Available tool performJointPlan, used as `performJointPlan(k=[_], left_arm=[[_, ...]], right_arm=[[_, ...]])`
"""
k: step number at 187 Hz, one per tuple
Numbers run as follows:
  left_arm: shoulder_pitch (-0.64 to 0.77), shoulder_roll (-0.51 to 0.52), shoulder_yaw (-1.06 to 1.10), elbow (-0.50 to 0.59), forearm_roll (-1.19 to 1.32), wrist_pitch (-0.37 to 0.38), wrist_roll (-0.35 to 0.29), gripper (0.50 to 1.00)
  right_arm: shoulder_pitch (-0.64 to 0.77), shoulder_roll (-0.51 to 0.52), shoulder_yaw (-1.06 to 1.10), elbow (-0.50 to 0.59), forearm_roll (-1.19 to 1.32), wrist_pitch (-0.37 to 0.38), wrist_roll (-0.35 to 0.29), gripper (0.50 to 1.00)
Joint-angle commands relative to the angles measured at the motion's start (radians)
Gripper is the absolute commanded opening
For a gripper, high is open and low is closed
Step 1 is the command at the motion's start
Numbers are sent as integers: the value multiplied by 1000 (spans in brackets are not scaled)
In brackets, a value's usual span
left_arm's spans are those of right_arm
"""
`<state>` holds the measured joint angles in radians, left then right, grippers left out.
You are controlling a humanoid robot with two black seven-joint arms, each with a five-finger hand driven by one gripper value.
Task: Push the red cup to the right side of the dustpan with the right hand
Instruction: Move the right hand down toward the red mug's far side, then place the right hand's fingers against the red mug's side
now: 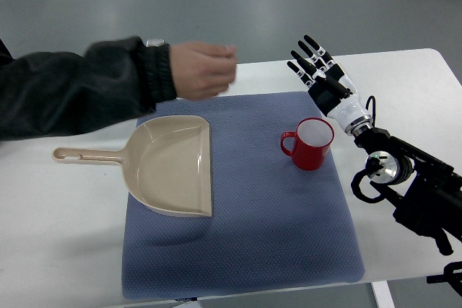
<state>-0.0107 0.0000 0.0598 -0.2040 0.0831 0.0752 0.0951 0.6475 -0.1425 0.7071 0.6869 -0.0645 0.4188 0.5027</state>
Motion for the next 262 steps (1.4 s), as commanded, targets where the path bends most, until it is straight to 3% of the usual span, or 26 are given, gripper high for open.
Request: performJointPlan(k=[1,49,98,119,146,262], left_arm=[[0,0,0,0,0,0,0,1000],[0,0,-2,2,0,1,0,1000],[0,0,0,0,0,0,0,1000],[0,0,2,-2,0,0,0,1000],[0,0,2,-2,0,0,0,1000],[0,0,2,-2,0,0,0,1000]], right_arm=[[1,0,0,0,-1,0,0,934],[1,-11,-5,0,-11,15,-1,934],[-11,-126,-24,0,-98,192,-1,934],[-29,-186,-29,-1,-248,192,17,934],[-52,-241,-29,0,-442,192,108,934],[-150,-249,-29,5,-555,192,108,934]])
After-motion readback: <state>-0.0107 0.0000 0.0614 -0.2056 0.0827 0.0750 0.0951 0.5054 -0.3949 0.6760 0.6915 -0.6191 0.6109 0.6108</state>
